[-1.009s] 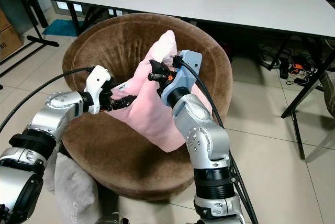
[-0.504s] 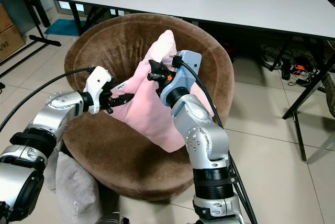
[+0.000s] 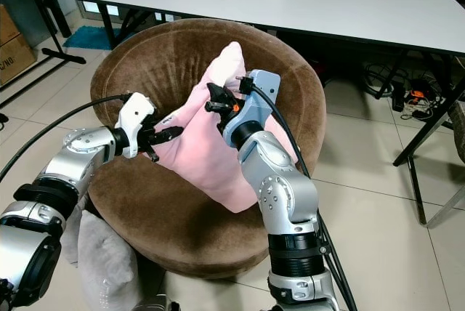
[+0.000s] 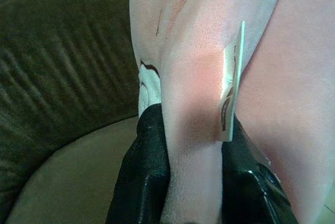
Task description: Move the pillow to the sofa from floor
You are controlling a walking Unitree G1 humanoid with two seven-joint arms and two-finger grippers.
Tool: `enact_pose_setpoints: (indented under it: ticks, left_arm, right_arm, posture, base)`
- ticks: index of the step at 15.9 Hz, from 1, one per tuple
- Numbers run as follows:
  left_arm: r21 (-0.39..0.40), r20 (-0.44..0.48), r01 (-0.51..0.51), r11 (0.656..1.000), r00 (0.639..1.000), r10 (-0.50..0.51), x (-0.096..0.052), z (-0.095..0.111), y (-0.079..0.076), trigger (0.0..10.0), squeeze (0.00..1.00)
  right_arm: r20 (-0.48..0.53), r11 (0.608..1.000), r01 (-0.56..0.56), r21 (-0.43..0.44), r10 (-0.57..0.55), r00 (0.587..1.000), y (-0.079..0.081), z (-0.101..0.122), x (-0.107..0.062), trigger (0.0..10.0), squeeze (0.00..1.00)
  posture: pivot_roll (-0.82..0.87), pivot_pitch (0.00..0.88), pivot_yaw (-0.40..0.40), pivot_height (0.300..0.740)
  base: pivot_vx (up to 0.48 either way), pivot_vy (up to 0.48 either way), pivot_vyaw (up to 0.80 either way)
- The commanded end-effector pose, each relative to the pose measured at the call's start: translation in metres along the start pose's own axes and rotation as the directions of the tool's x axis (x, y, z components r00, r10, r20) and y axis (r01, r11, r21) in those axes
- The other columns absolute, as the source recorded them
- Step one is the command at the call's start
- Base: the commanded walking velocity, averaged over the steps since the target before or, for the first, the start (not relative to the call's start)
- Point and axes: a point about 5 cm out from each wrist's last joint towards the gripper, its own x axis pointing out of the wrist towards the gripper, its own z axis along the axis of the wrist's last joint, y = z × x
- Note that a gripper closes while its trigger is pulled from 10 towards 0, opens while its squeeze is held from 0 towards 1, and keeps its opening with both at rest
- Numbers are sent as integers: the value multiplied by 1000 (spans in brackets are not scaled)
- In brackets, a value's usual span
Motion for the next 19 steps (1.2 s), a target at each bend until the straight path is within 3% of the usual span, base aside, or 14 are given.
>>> enact_pose_setpoints:
  ticks: [1,7,9,10,14,15,16,17,18,19]
  left_arm:
    - [-12,-83,-23,1000,996,22,-5,-15,2,0,0]
    - [34,-84,-94,995,992,97,-13,-14,13,0,0]
    - [51,-86,-136,989,986,140,-18,-15,18,0,0]
    - [57,-72,-225,973,971,229,-29,-14,31,0,0]
    - [172,-95,-285,943,948,304,-47,-16,45,0,0]
    - [193,-101,-277,941,949,300,-48,-16,46,0,0]
    - [243,-107,-248,938,954,280,-49,-15,46,0,0]
    - [286,-110,-210,935,962,250,-49,-14,43,0,0]
    - [346,-111,-150,926,974,199,-47,-12,39,0,0]
    - [367,-111,-129,921,977,181,-46,-11,37,0,0]
  right_arm:
    - [97,998,-59,-16,60,993,12,22,0,10000,0]
    - [83,999,-34,0,34,996,7,18,1,10000,0]
    - [108,998,-38,49,32,994,6,20,1,10000,0]
    - [123,997,-14,82,3,992,-2,22,-1,10000,1000]
    - [125,998,-61,17,58,990,-11,25,-8,10000,1000]
    - [133,996,-86,-36,90,987,-13,29,-10,10000,1000]
    - [132,981,-131,-146,151,980,-15,36,-11,10000,1000]
    - [106,942,-180,-284,218,970,-14,40,-10,10000,1000]
    - [36,844,-252,-475,304,952,-11,44,-9,10000,1000]
    - [6,799,-276,-534,330,944,-11,44,-8,10000,1000]
  posture:
    - [92,0,-24,740]
    - [103,0,-31,740]
    - [103,0,-31,740]
    - [103,0,-30,740]
    - [103,0,-30,740]
    - [103,0,-30,740]
    - [101,0,-31,740]
    - [101,0,-31,740]
    - [94,0,-25,740]
    - [94,0,-25,740]
  base:
    - [0,0,0]
    - [0,0,0]
    - [0,0,0]
    - [0,0,0]
    - [0,0,0]
    - [0,0,0]
    - [0,0,0]
    - [0,0,0]
    - [0,0,0]
    - [0,0,0]
